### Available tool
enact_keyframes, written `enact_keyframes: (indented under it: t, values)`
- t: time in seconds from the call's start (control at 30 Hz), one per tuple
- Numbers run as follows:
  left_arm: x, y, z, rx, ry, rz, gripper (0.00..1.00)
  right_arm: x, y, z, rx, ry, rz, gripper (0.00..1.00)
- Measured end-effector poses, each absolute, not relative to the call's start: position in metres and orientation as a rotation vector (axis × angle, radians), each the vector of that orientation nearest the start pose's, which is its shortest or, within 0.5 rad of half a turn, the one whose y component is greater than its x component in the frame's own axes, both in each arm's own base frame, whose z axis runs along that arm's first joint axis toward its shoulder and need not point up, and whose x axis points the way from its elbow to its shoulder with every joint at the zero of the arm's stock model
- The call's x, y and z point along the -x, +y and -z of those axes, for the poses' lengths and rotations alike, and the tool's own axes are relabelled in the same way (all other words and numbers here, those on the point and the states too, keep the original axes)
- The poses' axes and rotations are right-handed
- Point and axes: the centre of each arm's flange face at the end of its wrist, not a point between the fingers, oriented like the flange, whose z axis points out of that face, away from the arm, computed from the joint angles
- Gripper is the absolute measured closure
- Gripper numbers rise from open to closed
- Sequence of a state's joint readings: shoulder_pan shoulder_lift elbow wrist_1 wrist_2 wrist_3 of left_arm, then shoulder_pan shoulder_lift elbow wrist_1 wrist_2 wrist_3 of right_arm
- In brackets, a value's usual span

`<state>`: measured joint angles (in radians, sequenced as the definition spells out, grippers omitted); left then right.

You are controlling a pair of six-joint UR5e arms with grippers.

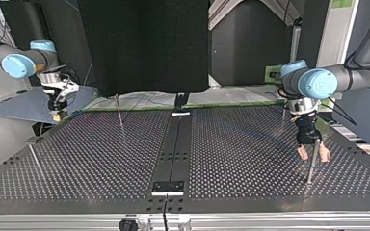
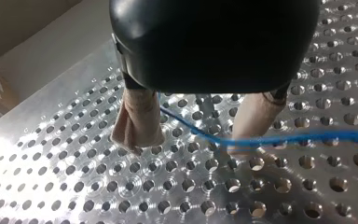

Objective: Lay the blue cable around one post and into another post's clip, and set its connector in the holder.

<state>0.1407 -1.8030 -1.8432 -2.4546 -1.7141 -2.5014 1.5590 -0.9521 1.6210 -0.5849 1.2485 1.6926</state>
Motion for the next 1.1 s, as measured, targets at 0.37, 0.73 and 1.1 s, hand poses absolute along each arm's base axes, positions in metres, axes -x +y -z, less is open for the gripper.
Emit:
enact_keyframes:
  t: [0.37,0.73,1.1]
  values:
    - [-0.567,-0.040,-0.306,0.819,1.151,0.552,0.00,-0.165,-0.636,-0.225,-1.498,-1.081,-1.519,1.00]
    - [-0.567,-0.040,-0.306,0.819,1.151,0.551,0.00,-0.151,-0.630,-0.283,-1.464,-0.934,-1.512,1.00]
    - [-0.567,-0.041,-0.306,0.816,1.153,0.554,0.00,-0.121,-0.635,-0.288,-1.423,-0.963,-1.495,1.00]
